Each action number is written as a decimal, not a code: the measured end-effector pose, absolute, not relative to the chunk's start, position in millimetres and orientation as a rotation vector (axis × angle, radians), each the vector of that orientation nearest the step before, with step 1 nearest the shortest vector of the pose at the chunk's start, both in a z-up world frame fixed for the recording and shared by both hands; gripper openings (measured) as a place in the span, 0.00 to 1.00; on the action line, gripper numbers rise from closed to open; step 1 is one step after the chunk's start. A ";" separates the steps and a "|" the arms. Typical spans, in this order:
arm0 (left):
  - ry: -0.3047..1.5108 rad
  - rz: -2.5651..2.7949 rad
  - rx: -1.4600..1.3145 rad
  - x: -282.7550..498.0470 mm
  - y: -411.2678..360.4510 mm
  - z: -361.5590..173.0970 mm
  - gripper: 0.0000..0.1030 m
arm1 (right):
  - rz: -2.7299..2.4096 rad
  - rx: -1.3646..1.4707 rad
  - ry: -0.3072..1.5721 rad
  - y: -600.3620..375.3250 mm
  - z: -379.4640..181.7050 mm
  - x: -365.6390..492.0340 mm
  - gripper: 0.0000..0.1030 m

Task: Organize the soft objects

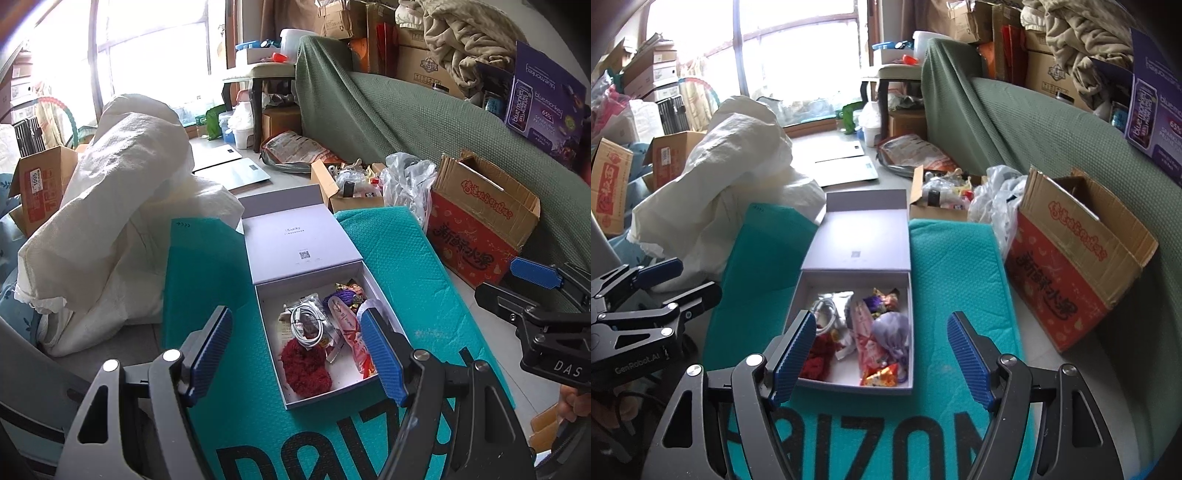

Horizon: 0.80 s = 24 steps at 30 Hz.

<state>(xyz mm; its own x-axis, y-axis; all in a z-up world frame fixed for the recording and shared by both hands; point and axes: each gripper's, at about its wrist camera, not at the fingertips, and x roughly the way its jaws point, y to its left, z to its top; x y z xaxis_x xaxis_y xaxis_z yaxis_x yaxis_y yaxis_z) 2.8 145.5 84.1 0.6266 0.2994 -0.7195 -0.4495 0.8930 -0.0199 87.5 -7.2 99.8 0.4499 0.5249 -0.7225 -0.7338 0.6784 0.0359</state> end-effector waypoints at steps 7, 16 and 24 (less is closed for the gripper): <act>0.813 0.425 -0.234 -4.3 140.8 71.4 0.70 | 0.754 -0.303 0.803 -12.4 86.8 77.5 0.72; 0.833 0.406 -0.249 -4.7 137.2 64.1 0.70 | 0.752 -0.296 0.829 -10.9 77.8 69.7 0.72; 0.844 0.397 -0.248 -3.2 134.8 62.8 0.70 | 0.754 -0.304 0.814 -10.5 80.1 67.3 0.72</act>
<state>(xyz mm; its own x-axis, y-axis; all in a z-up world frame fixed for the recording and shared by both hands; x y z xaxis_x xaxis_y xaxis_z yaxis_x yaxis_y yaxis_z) -3.2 134.8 62.8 0.5980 0.2409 -0.7644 -0.4348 0.8987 -0.0569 67.3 -10.5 80.1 0.4497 0.4879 -0.7482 -0.7089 0.7045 0.0333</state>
